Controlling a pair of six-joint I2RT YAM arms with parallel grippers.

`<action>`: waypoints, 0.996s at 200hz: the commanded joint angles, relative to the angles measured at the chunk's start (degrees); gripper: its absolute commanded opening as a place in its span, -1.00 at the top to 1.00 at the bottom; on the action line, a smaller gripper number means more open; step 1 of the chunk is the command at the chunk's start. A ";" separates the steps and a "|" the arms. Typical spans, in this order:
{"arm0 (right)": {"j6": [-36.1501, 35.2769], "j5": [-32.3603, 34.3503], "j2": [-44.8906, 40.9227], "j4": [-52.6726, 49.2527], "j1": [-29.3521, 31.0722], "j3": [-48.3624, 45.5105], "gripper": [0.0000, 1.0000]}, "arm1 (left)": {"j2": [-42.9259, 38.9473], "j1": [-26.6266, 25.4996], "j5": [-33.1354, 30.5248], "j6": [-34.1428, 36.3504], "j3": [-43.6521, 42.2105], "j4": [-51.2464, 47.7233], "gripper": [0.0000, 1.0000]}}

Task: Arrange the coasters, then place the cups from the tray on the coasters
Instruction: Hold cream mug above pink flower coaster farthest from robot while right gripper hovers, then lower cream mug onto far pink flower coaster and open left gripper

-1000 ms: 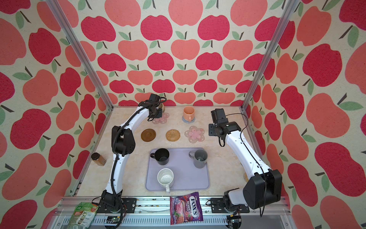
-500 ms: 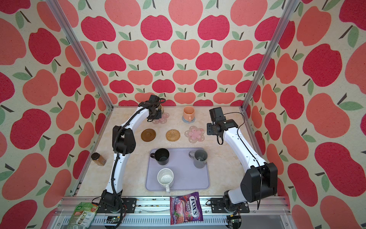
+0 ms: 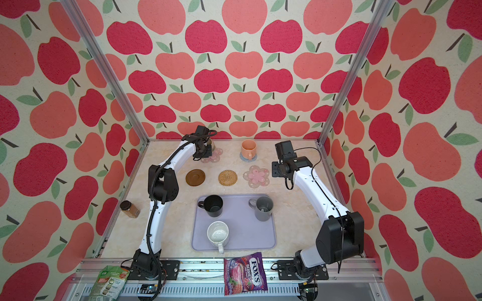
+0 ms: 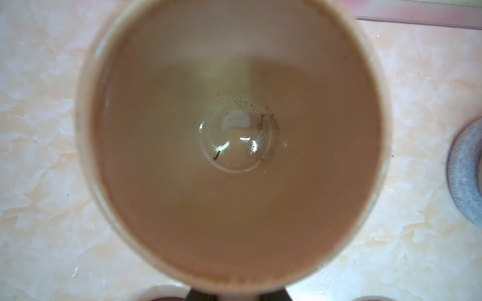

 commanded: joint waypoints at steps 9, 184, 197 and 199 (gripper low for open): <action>-0.41 -0.80 0.50 0.07 -0.32 1.42 -0.13 | 0.28 -0.41 -0.22 -0.74 1.69 3.05 1.00; -0.37 -1.19 0.33 -0.25 -0.32 0.92 -0.12 | 2.17 -1.05 2.10 -3.16 2.15 1.87 1.00; -0.31 -1.21 0.19 -0.36 -0.30 0.81 -0.12 | 2.17 -1.06 2.63 -3.24 2.15 1.61 1.00; -0.33 -1.21 0.11 -0.35 -0.31 0.85 -0.12 | 2.17 -1.04 2.73 -3.24 2.15 1.60 0.99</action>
